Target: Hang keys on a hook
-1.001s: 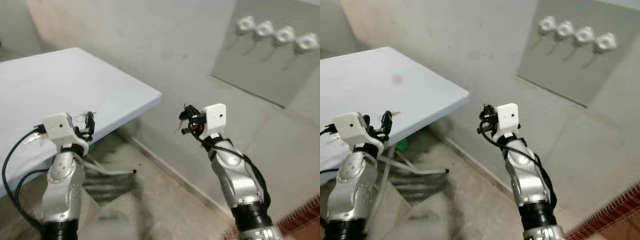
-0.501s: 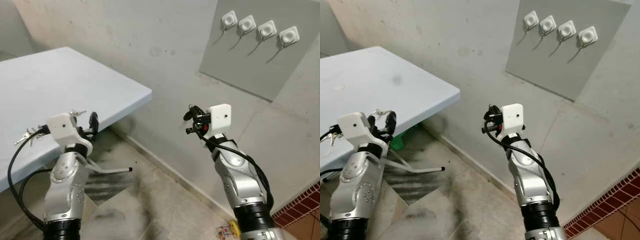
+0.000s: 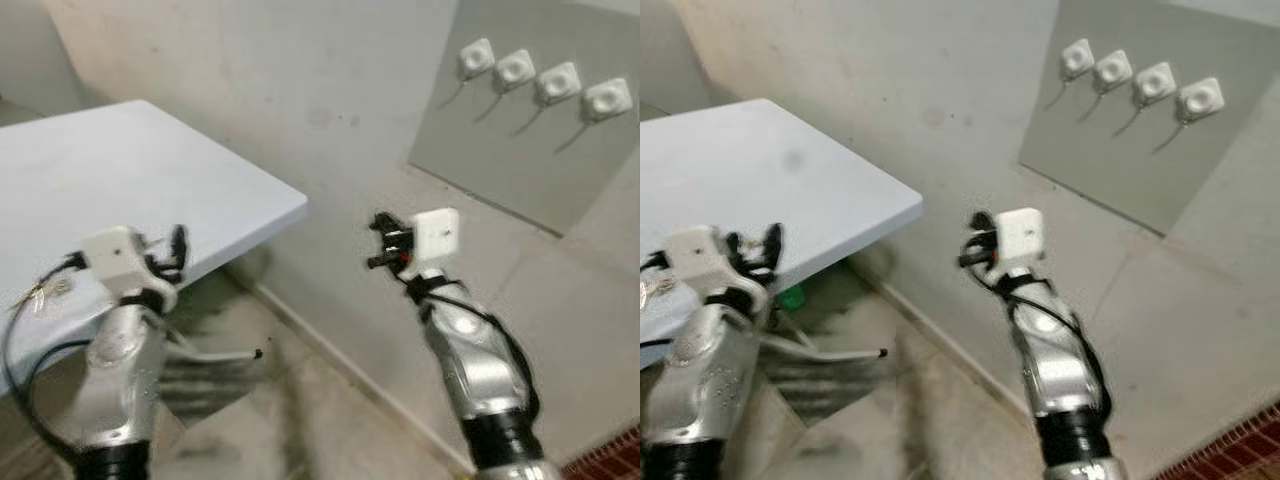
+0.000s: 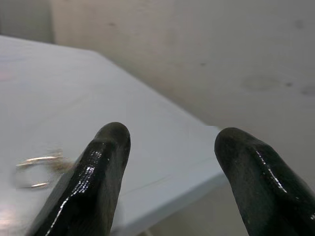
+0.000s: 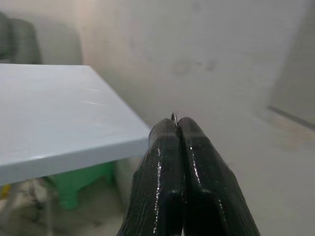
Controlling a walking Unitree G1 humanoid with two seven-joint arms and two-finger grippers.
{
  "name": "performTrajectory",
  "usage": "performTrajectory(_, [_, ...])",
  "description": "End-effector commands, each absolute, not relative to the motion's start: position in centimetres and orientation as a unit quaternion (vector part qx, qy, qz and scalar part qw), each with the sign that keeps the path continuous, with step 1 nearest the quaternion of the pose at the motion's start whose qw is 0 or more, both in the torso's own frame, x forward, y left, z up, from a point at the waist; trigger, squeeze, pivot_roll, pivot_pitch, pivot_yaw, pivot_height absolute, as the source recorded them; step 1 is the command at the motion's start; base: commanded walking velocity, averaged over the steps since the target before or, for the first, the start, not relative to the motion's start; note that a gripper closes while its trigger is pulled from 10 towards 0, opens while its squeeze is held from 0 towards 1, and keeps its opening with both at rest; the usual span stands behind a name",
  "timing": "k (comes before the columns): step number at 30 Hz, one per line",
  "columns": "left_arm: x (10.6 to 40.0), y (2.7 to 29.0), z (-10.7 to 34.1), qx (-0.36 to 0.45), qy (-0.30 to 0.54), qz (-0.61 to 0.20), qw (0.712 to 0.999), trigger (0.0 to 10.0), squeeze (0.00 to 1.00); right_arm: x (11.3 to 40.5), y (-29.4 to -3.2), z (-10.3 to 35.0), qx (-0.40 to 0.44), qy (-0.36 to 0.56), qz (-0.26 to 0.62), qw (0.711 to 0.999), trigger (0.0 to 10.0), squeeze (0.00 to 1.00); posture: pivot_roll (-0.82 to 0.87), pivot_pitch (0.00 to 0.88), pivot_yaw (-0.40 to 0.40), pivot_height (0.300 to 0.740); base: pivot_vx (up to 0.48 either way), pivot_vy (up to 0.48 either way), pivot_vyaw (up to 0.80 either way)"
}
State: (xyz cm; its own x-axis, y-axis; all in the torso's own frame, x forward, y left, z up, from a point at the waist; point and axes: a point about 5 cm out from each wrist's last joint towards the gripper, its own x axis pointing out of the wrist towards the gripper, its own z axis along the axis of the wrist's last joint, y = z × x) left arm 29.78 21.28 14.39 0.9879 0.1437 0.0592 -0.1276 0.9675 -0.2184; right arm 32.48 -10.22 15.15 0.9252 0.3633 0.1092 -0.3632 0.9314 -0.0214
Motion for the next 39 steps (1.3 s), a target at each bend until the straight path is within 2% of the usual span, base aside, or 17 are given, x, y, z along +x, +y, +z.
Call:
performTrajectory(1, [29.9,20.4,14.6,-0.108,-0.038,0.048,0.992,10.0,0.00,32.6,-11.5,15.2,-0.006,-0.057,0.163,0.985,10.0,0.00,-0.06,0.000,-0.067,0.732,0.390,0.000,0.00])
performTrajectory(13, [29.8,20.2,14.7,-0.092,-0.033,0.048,0.994,10.0,0.00,32.4,-11.3,15.4,-0.001,-0.061,0.172,0.983,10.0,0.00,-0.06,0.000,-0.067,0.732,0.368,0.000,0.00])
performTrajectory(39, [30.0,19.0,15.2,-0.080,-0.043,0.027,0.995,10.0,0.00,32.8,-11.5,15.2,-0.008,-0.038,0.160,0.986,10.0,0.00,-0.06,0.000,-0.065,0.732,0.000,0.000,-0.75])
